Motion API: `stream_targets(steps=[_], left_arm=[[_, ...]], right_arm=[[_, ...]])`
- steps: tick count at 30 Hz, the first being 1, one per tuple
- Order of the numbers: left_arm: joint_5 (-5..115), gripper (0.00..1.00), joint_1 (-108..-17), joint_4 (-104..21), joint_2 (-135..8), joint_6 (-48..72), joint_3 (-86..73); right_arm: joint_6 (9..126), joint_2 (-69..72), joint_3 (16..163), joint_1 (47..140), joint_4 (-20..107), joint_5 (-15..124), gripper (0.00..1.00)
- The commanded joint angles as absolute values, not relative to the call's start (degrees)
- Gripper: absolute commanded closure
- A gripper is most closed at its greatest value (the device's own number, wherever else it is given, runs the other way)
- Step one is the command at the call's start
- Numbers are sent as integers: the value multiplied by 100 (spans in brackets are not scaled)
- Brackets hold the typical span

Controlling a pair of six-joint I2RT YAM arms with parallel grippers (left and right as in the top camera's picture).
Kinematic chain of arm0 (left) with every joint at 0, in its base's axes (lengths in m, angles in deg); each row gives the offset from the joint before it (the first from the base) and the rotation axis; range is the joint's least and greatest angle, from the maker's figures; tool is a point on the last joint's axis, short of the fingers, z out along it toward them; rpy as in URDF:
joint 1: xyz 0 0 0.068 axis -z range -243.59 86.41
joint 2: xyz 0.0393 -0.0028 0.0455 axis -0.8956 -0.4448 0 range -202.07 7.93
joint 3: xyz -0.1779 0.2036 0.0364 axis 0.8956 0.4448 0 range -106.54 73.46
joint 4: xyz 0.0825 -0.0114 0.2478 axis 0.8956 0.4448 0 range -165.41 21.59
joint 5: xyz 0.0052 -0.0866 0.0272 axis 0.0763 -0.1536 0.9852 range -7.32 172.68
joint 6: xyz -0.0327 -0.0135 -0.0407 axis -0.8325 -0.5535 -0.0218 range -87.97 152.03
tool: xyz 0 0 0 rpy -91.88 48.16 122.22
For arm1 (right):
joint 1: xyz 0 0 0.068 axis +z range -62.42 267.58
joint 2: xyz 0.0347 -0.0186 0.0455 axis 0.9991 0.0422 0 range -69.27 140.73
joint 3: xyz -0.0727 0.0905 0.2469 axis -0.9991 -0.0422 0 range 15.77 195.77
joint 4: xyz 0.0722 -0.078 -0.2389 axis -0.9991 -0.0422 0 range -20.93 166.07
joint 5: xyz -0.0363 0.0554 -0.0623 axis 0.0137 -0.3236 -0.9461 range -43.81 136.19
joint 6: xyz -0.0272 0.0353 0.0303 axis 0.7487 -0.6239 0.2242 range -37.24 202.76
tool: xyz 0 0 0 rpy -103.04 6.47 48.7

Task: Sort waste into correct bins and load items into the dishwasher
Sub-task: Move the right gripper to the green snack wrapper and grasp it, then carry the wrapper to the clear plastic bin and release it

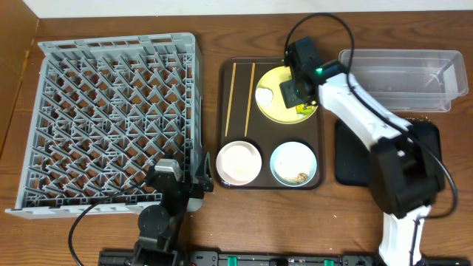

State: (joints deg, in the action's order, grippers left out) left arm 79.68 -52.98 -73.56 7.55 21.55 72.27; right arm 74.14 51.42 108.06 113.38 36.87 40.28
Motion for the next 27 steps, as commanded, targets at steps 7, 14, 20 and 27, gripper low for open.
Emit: stream_targets(steps=[7,14,20,27], left_arm=[[7996,5,-5278,-7162,770,2170,7323],[7996,5,-5278,-7162,770,2173,7323],[7996,5,-5278,-7162,770,2170,7323],[7996,5,-5278,-7162,770,2170,7323]], right_arm=[[7151,5778,10873,11310,3851,3739,55],[6904,5459,11138,11220,3318,3868,99],[6692,4318,11317,10846,2979,4570,99],[6340,3378,11317,9931,2439,4666,99]])
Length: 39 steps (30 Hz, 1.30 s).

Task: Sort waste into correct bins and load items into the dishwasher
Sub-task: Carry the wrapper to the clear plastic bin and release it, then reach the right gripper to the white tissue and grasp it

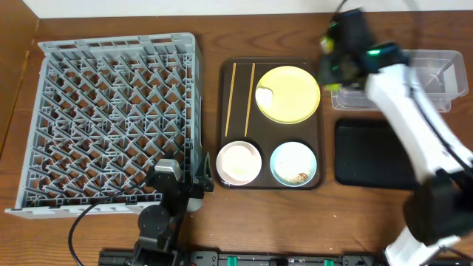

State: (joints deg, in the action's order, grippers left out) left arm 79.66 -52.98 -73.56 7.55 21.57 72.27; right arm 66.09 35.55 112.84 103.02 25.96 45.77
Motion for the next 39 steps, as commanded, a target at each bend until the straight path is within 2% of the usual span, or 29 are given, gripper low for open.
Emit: stream_targets(steps=[1,8,19,21,22,24,25,30,34,37,39], left_arm=[[7996,5,-5278,-7162,770,2170,7323],[7996,5,-5278,-7162,770,2173,7323],[7996,5,-5278,-7162,770,2170,7323],[7996,5,-5278,-7162,770,2170,7323],[7996,5,-5278,-7162,770,2173,7323],[7996,5,-5278,-7162,770,2170,7323],[7996,5,-5278,-7162,770,2170,7323],[7996,5,-5278,-7162,770,2170,7323],[7996,5,-5278,-7162,770,2173,7323],[7996,5,-5278,-7162,770,2170,7323],[7996,5,-5278,-7162,770,2170,7323]], right_arm=[[6297,3349,11317,9780,2378,4660,99],[5230,3612,11291,8903,1925,4649,99],[3595,3920,11271,8873,2516,4655,97],[3586,3920,11271,8890,2669,4666,78],[3591,3918,11271,8895,2758,4673,59],[3787,3918,11273,8901,2966,4719,41],[3995,3913,11273,8901,3088,4815,39],[5009,3774,11287,8971,3519,6198,42],[6183,3647,11287,9406,3580,7374,45],[6944,3658,11282,9976,3281,7199,45],[7278,3756,11254,10586,3020,6509,44]])
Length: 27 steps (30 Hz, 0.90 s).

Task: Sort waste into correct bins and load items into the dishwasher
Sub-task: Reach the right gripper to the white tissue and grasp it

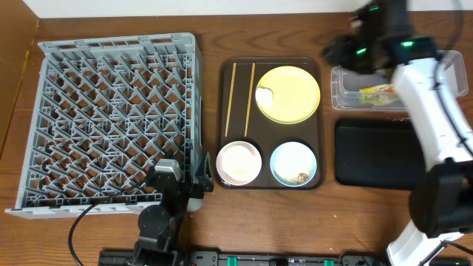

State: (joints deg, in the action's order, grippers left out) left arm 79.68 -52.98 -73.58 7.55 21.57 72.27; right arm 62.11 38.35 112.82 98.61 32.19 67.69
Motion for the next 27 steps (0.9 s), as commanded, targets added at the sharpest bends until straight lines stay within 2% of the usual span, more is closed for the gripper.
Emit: stream_targets(steps=[1,7,11,17,22,23,24,27], left_arm=[[7996,5,-5278,-7162,770,2173,7323],[7996,5,-5278,-7162,770,2170,7323],[7996,5,-5278,-7162,770,2170,7323],[7996,5,-5278,-7162,770,2170,7323],[7996,5,-5278,-7162,770,2170,7323],[7996,4,-5278,-7162,770,2170,7323],[7996,5,-5278,-7162,770,2173,7323],[7996,5,-5278,-7162,770,2170,7323]], right_arm=[[7313,3806,11243,10807,2996,6190,43],[7387,4484,11238,11904,3399,4677,37],[7379,5297,11238,12228,4107,3912,39],[7295,6084,11238,12134,4701,3993,46],[7341,6230,11238,12053,4736,4623,71],[7341,6224,11241,12055,4725,4677,85],[7341,6187,11241,12055,4684,4695,91],[7339,6051,11243,12049,4598,4738,99]])
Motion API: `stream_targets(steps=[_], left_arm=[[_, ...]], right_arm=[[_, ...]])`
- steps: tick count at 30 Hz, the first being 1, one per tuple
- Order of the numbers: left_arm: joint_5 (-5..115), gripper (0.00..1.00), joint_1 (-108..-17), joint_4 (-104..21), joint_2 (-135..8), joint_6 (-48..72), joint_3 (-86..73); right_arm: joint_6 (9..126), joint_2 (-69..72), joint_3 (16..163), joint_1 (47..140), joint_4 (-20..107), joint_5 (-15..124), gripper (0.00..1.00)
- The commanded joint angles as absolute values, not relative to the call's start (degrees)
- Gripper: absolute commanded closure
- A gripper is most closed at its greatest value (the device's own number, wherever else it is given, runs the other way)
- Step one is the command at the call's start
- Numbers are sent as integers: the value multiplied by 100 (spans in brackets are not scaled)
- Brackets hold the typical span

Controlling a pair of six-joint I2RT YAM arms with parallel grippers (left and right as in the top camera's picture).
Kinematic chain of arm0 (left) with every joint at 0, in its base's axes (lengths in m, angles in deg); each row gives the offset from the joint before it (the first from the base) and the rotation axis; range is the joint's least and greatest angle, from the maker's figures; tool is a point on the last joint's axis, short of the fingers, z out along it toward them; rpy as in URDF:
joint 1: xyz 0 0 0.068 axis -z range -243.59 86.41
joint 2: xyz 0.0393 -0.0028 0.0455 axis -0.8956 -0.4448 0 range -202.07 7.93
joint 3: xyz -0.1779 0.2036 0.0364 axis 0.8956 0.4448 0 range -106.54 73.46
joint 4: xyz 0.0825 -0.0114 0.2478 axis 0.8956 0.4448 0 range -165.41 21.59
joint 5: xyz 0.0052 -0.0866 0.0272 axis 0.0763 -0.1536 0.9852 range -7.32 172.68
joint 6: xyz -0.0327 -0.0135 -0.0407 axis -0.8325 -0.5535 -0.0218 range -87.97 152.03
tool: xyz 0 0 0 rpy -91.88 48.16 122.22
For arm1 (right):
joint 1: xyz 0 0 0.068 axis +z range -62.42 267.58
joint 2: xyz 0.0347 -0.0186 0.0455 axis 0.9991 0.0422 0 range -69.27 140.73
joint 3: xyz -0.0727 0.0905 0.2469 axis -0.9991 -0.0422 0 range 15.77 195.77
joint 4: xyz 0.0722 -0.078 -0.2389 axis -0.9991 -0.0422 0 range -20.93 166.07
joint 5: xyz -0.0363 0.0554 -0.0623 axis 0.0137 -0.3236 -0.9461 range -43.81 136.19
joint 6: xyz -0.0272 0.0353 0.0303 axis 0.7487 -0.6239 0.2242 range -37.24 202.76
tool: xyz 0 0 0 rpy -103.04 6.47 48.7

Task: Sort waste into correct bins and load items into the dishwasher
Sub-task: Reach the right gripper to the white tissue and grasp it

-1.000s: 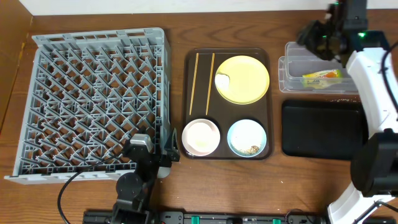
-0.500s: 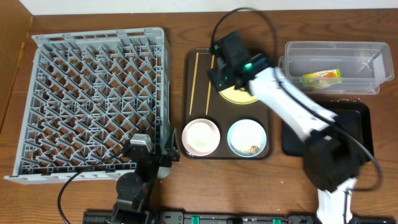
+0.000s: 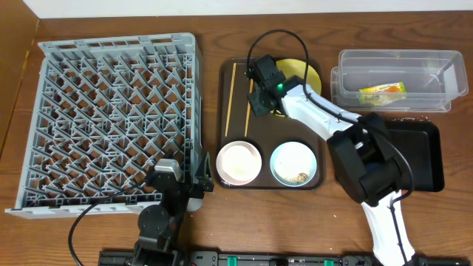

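Observation:
My right gripper [image 3: 257,102] hangs over the left part of the yellow plate [image 3: 306,72] on the brown tray [image 3: 225,122]. Its head hides the spot below it, and its jaws are too small to read. Two chopsticks [image 3: 230,96] lie along the tray's left side. A white bowl [image 3: 239,162] and a light-blue bowl [image 3: 293,164] with food scraps sit at the tray's front. A yellow packet [image 3: 382,90] lies in the clear bin [image 3: 395,59]. The grey dish rack [image 3: 111,118] stands at the left. My left gripper [image 3: 198,176] rests by the rack's front right corner.
A black bin [image 3: 423,159] lies at the right, in front of the clear bin, partly under my right arm. The right arm's cable loops above the tray. The left arm's base sits at the table's front edge.
My right gripper was over the left end of the clear bin. Now it is over the left part of the yellow plate, covering the white crumpled scrap there. The packet stays in the bin.
At first my right gripper was down at a yellow packet on the plate. Then the packet was gone from the plate and the gripper was by the clear bin. Then the packet lay in the bin. Now the gripper is back over the plate. The left arm never moved.

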State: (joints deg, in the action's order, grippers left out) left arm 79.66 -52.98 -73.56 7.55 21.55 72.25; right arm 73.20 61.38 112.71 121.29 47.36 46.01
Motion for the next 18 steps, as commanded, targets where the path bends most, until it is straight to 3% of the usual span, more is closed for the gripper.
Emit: stream_targets(steps=[1,6,8,18], left_arm=[[7996,5,-5278,-7162,770,2170,7323],[7996,5,-5278,-7162,770,2170,7323],[7996,4,-5278,-7162,770,2170,7323],[7996,5,-5278,-7162,770,2170,7323]], right_arm=[[7341,5970,11243,12038,4570,4773,99],[7341,5478,11243,11987,4448,4821,90],[7365,5288,11243,11985,4386,4819,97],[7363,4936,11241,11979,4236,4815,99]])
